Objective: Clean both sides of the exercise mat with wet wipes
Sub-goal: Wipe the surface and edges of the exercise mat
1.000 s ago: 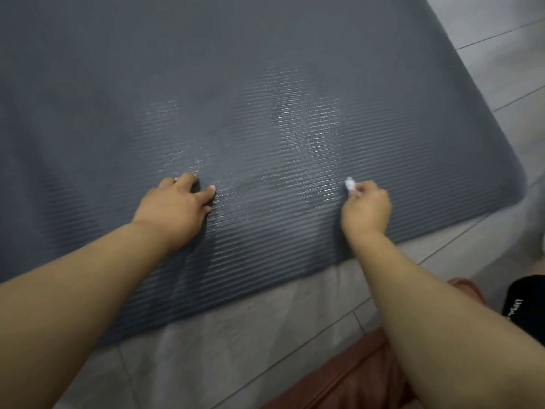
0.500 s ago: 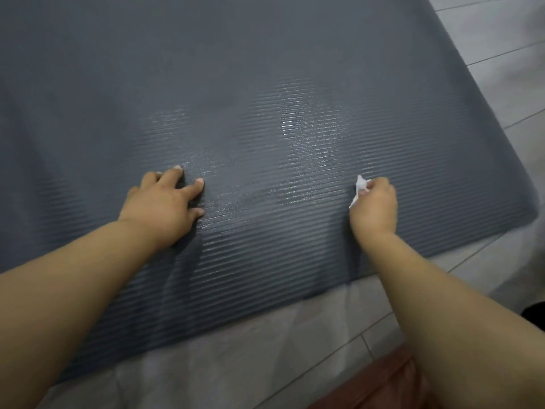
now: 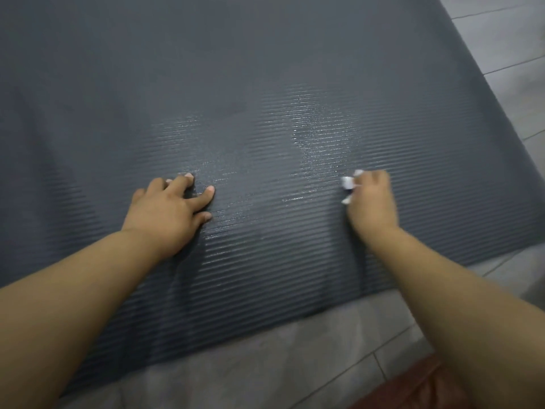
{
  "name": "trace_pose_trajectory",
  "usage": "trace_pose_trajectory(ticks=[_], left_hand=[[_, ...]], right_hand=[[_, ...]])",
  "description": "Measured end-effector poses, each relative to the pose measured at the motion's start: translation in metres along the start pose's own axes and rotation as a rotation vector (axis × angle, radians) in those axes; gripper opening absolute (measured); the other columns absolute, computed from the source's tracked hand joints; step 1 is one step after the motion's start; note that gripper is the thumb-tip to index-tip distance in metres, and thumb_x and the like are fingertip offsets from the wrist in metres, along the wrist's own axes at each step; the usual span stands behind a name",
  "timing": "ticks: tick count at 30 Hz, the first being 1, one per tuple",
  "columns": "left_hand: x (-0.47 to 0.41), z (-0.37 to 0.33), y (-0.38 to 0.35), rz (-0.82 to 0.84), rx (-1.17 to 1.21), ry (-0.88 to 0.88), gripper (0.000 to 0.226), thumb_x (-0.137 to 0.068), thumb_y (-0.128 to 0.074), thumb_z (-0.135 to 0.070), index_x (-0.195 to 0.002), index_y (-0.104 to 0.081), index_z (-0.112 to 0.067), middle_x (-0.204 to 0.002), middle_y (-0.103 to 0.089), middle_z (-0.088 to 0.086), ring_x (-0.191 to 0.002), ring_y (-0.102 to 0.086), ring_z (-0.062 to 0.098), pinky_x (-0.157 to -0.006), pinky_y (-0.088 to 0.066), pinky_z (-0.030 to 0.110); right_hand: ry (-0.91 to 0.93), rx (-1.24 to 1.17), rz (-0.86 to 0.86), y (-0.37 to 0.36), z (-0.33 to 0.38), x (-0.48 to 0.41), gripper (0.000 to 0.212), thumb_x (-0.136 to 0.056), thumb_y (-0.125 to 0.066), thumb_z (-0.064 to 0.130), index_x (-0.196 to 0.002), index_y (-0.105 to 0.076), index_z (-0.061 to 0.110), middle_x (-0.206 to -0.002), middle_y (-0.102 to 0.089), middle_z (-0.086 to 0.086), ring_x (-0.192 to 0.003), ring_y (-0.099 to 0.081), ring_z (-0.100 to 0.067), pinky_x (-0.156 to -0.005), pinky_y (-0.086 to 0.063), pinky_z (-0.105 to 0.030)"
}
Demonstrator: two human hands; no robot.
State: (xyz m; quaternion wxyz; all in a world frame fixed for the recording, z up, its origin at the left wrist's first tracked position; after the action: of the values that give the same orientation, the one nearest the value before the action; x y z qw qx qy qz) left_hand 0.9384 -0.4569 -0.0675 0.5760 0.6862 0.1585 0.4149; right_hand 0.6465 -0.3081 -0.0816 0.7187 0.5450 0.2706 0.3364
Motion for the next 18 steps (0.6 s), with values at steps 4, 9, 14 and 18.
trace_pose_trajectory(ticks=[4, 9, 14, 18], left_hand=[[0.001, -0.002, -0.004, -0.032, -0.048, -0.006, 0.051, -0.094, -0.024, -0.057, -0.144, -0.019, -0.048, -0.155, -0.016, -0.005, -0.133, -0.028, 0.027, -0.103, -0.031, 0.038], [-0.003, 0.0, -0.002, -0.039, -0.028, -0.007, 0.051, -0.094, -0.025, -0.059, -0.143, -0.019, -0.05, -0.155, -0.017, -0.007, -0.133, -0.029, 0.025, -0.102, -0.032, 0.038], [0.003, 0.0, -0.007, -0.052, -0.036, -0.011, 0.054, -0.095, -0.023, -0.054, -0.147, -0.016, -0.043, -0.157, -0.015, -0.003, -0.136, -0.028, 0.028, -0.105, -0.029, 0.039], [0.002, 0.002, -0.004, -0.124, -0.035, 0.02, 0.068, -0.093, -0.026, -0.053, -0.15, -0.016, -0.019, -0.148, -0.034, 0.002, -0.127, -0.04, 0.028, -0.097, -0.035, 0.04]], right_hand=[[-0.392, 0.038, -0.142, 0.014, -0.018, 0.001, 0.031, -0.091, -0.046, 0.004, -0.122, -0.048, -0.001, -0.13, -0.04, -0.021, -0.109, -0.049, -0.039, -0.093, -0.035, -0.036], [0.218, -0.109, -0.032, -0.037, 0.131, 0.031, 0.031, -0.087, -0.047, -0.003, -0.115, -0.058, -0.002, -0.113, -0.056, -0.017, -0.096, -0.052, -0.032, -0.086, -0.043, -0.03], [0.582, -0.219, 0.135, -0.047, 0.156, 0.048, 0.026, -0.08, -0.053, 0.004, -0.104, -0.061, -0.003, -0.093, -0.057, -0.019, -0.055, -0.056, -0.031, -0.047, -0.05, -0.031], [0.096, -0.118, -0.111, -0.006, 0.044, -0.023, 0.031, -0.085, -0.049, 0.002, -0.114, -0.055, -0.006, -0.114, -0.049, -0.028, -0.093, -0.055, -0.041, -0.085, -0.047, -0.047]])
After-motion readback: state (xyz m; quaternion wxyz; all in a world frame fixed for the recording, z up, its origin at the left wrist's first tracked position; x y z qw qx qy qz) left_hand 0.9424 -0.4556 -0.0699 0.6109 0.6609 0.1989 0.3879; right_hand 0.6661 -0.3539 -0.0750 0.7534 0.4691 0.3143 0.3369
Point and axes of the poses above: each hand's wrist, its own x-axis away from the middle knuckle, its own y-axis out of the back of the hand, z = x × y, the point moved 6 cm from there along -x, towards the middle knuckle
